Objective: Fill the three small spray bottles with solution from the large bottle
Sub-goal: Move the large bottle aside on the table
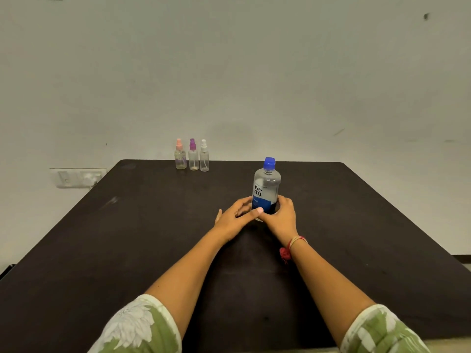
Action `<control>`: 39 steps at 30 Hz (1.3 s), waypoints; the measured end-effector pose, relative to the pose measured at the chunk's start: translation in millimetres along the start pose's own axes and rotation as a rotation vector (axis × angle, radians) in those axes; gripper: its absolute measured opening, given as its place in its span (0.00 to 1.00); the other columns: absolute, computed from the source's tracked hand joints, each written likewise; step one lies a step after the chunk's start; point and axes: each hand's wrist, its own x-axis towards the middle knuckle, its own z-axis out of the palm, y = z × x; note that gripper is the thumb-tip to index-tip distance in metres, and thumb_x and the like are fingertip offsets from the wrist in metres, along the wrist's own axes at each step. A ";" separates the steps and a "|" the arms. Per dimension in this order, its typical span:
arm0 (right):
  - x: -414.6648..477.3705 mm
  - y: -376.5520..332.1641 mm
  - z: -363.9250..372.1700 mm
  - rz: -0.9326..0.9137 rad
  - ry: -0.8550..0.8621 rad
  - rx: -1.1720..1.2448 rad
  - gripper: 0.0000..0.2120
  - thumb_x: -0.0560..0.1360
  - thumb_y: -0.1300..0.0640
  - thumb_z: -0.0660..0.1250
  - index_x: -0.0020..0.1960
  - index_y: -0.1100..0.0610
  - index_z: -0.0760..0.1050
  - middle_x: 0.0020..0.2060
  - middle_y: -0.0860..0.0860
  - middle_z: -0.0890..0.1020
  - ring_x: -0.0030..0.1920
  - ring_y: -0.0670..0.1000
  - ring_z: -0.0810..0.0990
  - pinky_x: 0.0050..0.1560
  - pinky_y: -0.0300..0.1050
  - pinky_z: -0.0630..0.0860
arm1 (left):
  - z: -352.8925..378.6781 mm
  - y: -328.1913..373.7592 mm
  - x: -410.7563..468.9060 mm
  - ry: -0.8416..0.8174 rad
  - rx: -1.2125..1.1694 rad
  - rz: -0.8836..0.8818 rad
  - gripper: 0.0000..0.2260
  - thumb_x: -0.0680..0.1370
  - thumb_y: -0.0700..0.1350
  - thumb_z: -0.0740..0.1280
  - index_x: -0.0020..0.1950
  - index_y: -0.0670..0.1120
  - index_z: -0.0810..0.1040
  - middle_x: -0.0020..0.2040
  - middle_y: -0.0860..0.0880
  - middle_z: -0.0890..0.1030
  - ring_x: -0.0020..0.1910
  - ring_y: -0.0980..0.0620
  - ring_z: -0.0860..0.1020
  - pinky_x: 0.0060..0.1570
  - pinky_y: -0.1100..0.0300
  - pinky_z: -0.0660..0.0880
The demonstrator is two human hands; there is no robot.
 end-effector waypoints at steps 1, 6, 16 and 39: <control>-3.1 -0.2 -2.4 -0.001 0.010 -0.014 0.27 0.65 0.52 0.78 0.60 0.57 0.72 0.55 0.50 0.70 0.51 0.46 0.73 0.52 0.37 0.70 | 1.8 1.3 -3.1 -0.001 0.050 0.001 0.29 0.75 0.66 0.62 0.73 0.59 0.62 0.71 0.56 0.71 0.73 0.56 0.65 0.74 0.42 0.35; -18.0 4.0 -7.7 0.014 0.052 -0.026 0.28 0.66 0.52 0.76 0.62 0.55 0.69 0.56 0.50 0.69 0.53 0.47 0.73 0.54 0.40 0.72 | 12.8 1.7 -13.4 -0.064 0.190 0.056 0.43 0.64 0.76 0.60 0.76 0.61 0.55 0.74 0.59 0.66 0.74 0.59 0.62 0.74 0.42 0.37; -23.7 4.8 -15.9 0.123 0.110 0.073 0.44 0.63 0.49 0.79 0.71 0.55 0.60 0.66 0.54 0.66 0.65 0.53 0.69 0.63 0.47 0.71 | 11.9 0.3 -18.2 -0.075 0.239 0.133 0.41 0.70 0.70 0.64 0.77 0.59 0.52 0.73 0.56 0.68 0.74 0.55 0.62 0.75 0.48 0.47; -84.7 -35.4 33.8 -0.354 -0.134 -0.177 0.10 0.71 0.60 0.68 0.49 0.53 0.71 0.49 0.48 0.70 0.50 0.44 0.71 0.52 0.36 0.69 | -11.9 -23.0 -10.5 0.486 -0.030 0.082 0.24 0.76 0.52 0.69 0.68 0.46 0.66 0.65 0.46 0.70 0.64 0.50 0.70 0.64 0.50 0.68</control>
